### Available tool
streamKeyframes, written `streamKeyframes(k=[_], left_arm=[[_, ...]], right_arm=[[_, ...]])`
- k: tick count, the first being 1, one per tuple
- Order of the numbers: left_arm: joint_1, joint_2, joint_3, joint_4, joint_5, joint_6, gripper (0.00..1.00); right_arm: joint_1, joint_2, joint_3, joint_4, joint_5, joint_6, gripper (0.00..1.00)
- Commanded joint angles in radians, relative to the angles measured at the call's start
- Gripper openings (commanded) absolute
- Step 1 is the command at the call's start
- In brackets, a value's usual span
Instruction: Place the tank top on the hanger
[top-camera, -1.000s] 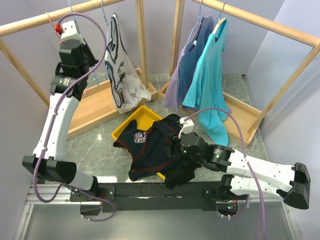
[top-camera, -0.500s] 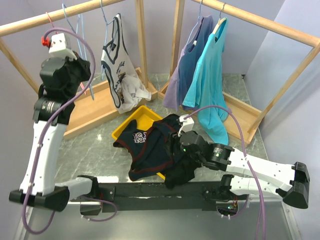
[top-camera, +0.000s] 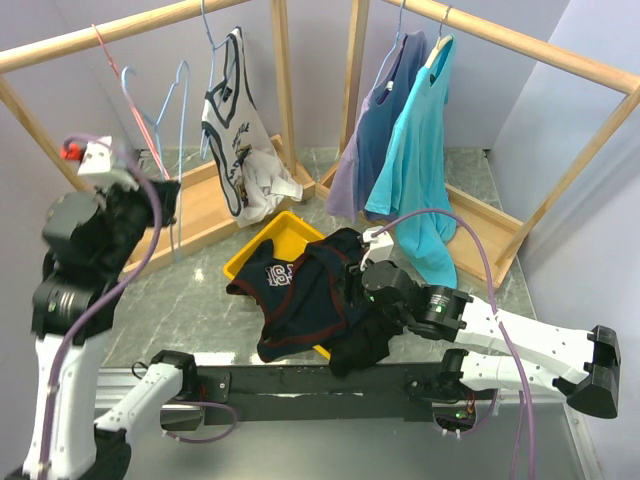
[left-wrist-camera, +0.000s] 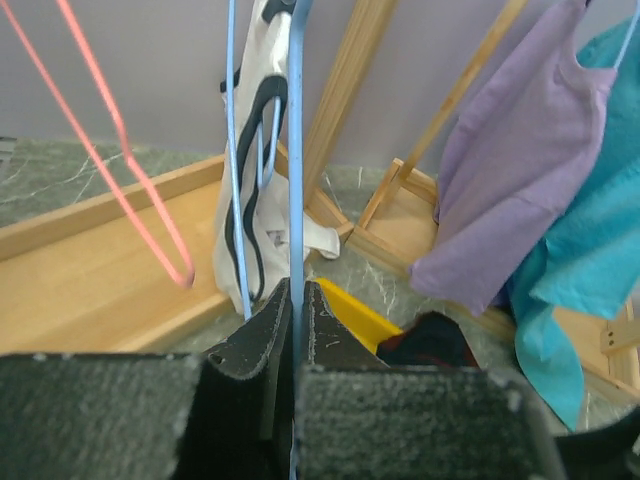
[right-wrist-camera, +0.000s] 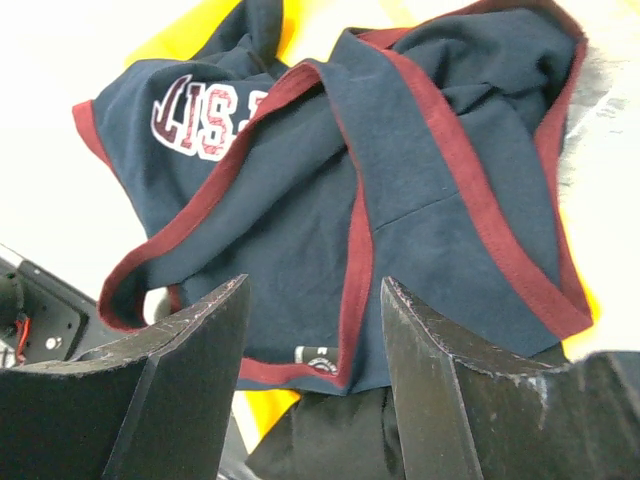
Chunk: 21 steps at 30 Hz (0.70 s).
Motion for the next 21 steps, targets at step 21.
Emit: streamKeyframes(k=[21], left_arm=[[-0.288,-0.178,-0.224,-0.206,0.36,0.115,0.01]], right_arm=[[-0.056,0.053,-0.006,0.078,0.003,-0.071,0.55]])
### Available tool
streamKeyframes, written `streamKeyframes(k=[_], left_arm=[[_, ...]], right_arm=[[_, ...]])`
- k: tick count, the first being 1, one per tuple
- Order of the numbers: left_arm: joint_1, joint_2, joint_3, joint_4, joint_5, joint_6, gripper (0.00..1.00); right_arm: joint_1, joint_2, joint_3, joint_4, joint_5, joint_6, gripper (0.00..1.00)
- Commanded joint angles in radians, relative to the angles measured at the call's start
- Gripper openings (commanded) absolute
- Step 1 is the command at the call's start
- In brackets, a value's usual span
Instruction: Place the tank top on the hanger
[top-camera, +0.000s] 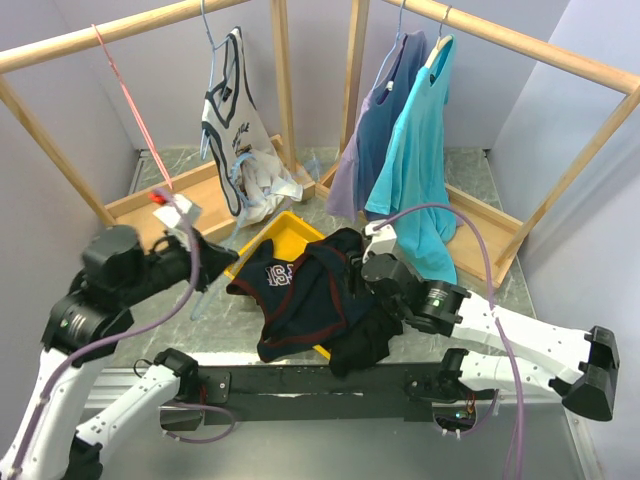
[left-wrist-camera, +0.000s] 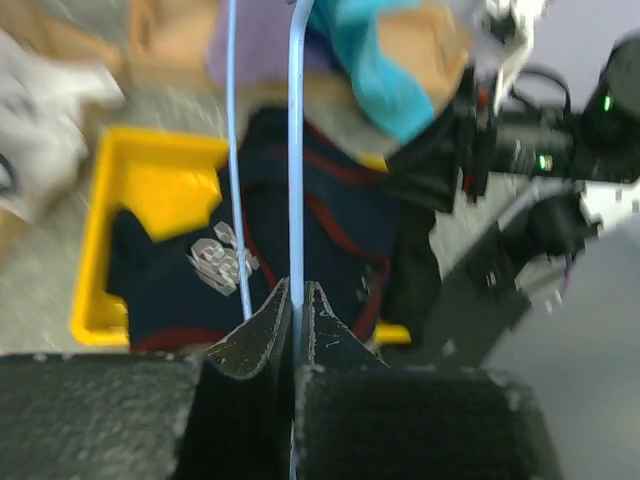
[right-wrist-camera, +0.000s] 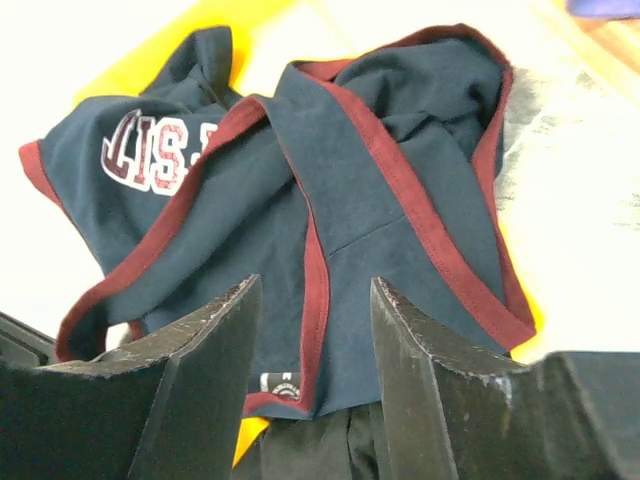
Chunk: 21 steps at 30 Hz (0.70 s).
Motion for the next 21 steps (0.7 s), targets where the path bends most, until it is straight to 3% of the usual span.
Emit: streamKeyframes(k=[1,8,15,21], left_arm=[[-0.053,0.003,-0.021,-0.078,-0.004,-0.008,0.01],[-0.088,-0.017,-0.055,-0.144,-0.03,-0.053,0.01],[-0.088,-0.141,-0.118,-0.179,-0.025,-0.116,0.01],[-0.088,-0.245,-0.222,-0.215,0.041,-0.168,0.01]], right_arm=[[-0.008,0.061,-0.038,0.118,-0.054,-0.045,0.54],[-0.055,0.222,-0.029,0.3,-0.092,-0.1,0.5],[-0.129,0.351,0.017,0.354,-0.138,-0.14,0.47],[-0.156,0.396,0.043,0.321,-0.108,-0.12,0.3]])
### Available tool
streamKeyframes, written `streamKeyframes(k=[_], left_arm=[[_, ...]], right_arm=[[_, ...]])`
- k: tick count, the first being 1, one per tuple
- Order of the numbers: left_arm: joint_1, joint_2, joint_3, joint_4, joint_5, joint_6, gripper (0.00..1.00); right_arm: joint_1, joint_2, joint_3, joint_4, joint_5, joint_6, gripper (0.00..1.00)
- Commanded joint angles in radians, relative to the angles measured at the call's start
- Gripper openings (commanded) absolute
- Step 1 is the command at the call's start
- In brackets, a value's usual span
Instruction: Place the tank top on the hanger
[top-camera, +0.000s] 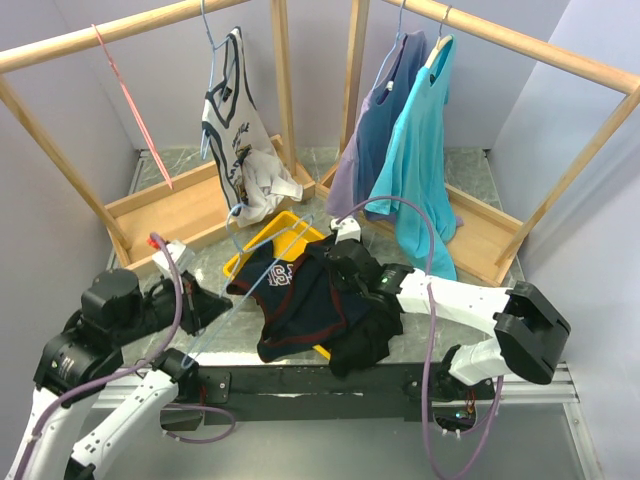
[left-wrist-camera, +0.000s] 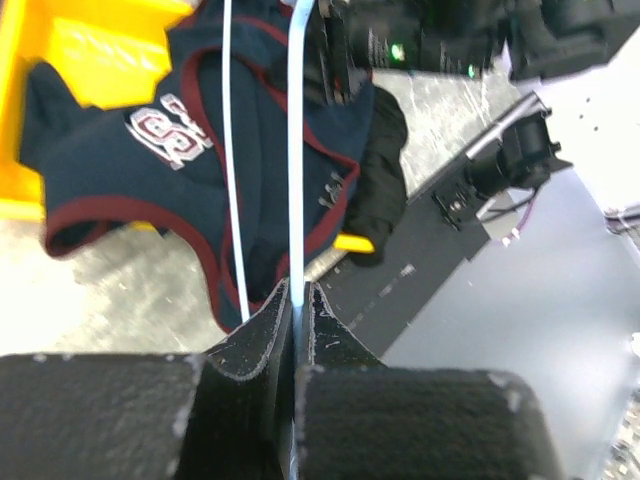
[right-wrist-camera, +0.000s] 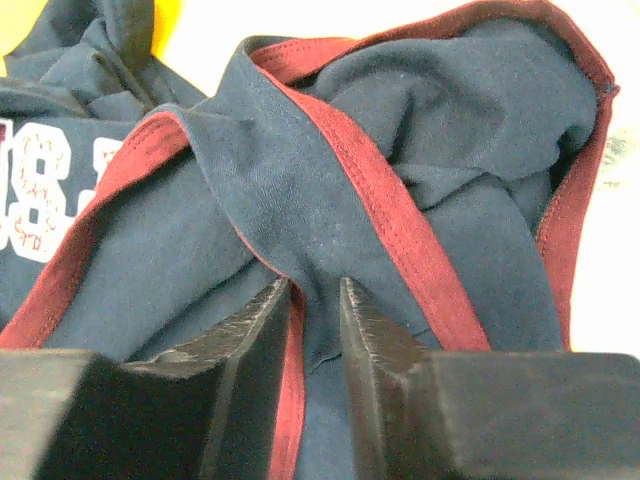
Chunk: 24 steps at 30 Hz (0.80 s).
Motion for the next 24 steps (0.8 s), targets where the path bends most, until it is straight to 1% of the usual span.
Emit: streamKeyframes(k=[1,3,4,6,7,9,12,14,20,24], left_arm=[[-0.004,-0.056,-0.067,-0.029,0.058,-0.053,0.01],[-0.004,-0.07,-0.076,-0.04,0.066,-0.054,0.01],[-0.004,-0.074,-0.076,-0.049,0.063,-0.056,0.01],[-0.004,-0.077,-0.071,-0.063,0.081,-0.044,0.01],[-0.004,-0.076,-0.07,-0.067,0.083,-0.04,0.01],[-0.004,-0.073,-0.077,-0.072,0.093,-0.034,0.01],[-0.004,-0.065,-0.111,-0.049,0.138,-0.033,0.01],[-0.004,-0.052,-0.117,-0.045,0.143,-0.027,0.01],[-0.024,0.028,-0.071,-0.045,0.1,0.006,0.01],[-0.024,0.079,-0.076,0.003,0.138,0.032,0.01]], right_arm=[[-0.042,-0.006,0.055,0.023,0.025,0.005,0.22],[-0.063,-0.033,0.052,0.014,0.018,0.011,0.16],[-0.074,-0.043,0.046,0.017,0.007,0.01,0.12],[-0.096,-0.066,0.043,0.015,-0.019,0.011,0.09],[-0.099,-0.07,0.049,0.014,-0.025,0.01,0.05],[-0.106,-0.075,0.055,0.003,-0.033,0.008,0.03],[-0.11,-0.086,0.075,-0.015,-0.039,0.011,0.03],[-0.11,-0.096,0.086,-0.026,-0.045,0.013,0.03],[-0.11,-0.155,0.104,-0.058,-0.074,0.028,0.03],[-0.108,-0.216,0.098,-0.077,-0.099,0.036,0.02]])
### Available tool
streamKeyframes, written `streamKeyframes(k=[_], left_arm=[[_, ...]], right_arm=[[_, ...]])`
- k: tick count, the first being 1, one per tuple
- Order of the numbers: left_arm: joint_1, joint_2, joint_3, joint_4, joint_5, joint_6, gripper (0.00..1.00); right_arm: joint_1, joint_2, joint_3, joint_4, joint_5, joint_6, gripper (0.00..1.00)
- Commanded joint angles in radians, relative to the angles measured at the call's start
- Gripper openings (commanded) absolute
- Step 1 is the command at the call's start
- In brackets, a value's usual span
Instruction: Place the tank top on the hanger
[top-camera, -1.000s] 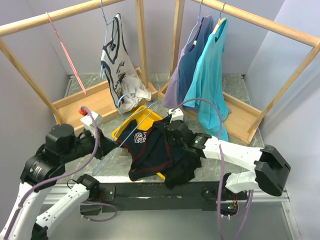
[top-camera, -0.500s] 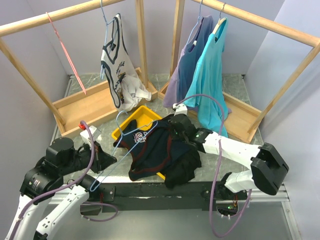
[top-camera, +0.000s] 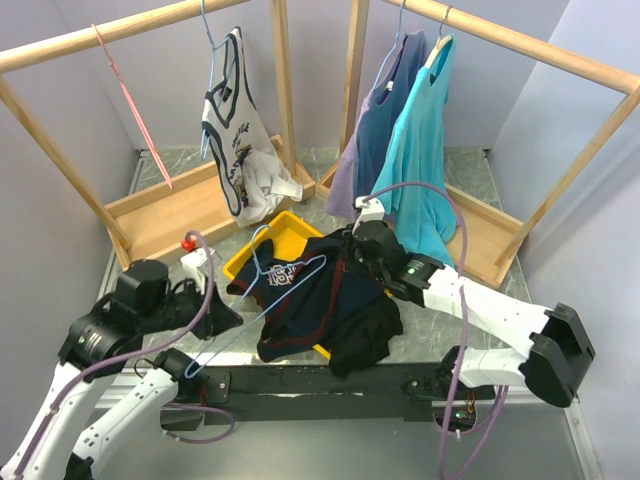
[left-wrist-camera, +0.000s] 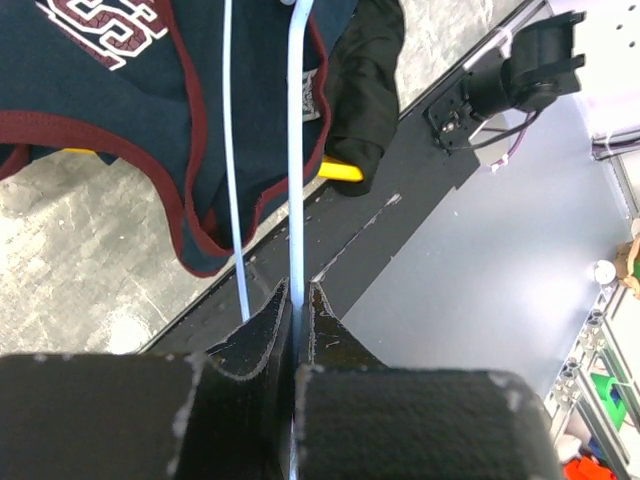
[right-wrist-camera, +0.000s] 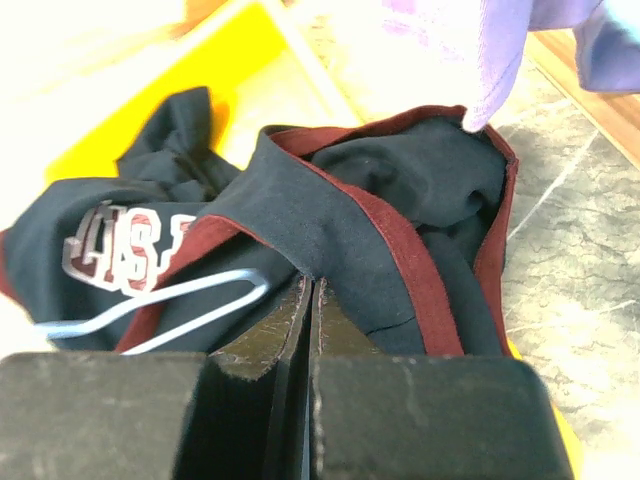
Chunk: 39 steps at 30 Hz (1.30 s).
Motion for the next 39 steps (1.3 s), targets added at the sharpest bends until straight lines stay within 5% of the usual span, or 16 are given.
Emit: streamKeyframes(k=[1,8,13,22,27,39], left_arm=[[-0.004,0.058,0.028,0.087,0.028,0.046,0.01],[-0.005,0.151,-0.028,0.324,0.083,0.016,0.01],[-0.108,0.224,-0.115,0.546,0.059,-0.073,0.01],[-0.516,0.437,-0.164,0.895,-0.459,-0.129,0.01],[-0.537,0.478,-0.21,1.04,-0.536,-0.093,0.01],[-0.513,0.561,-0.262,1.249,-0.469,-0.049,0.01]], right_arm=[[-0.002,-0.081,0.043,-0.027,-0.027,0.014,0.02],[0.024,-0.157,0.038,-0.073,-0.053,0.025,0.01],[0.038,-0.193,0.045,-0.105,-0.036,0.023,0.01],[0.041,-0.245,0.031,-0.151,-0.009,0.025,0.01],[0.041,-0.28,0.009,-0.187,0.017,0.028,0.02],[0.041,-0.369,-0.049,-0.211,0.03,0.031,0.11]])
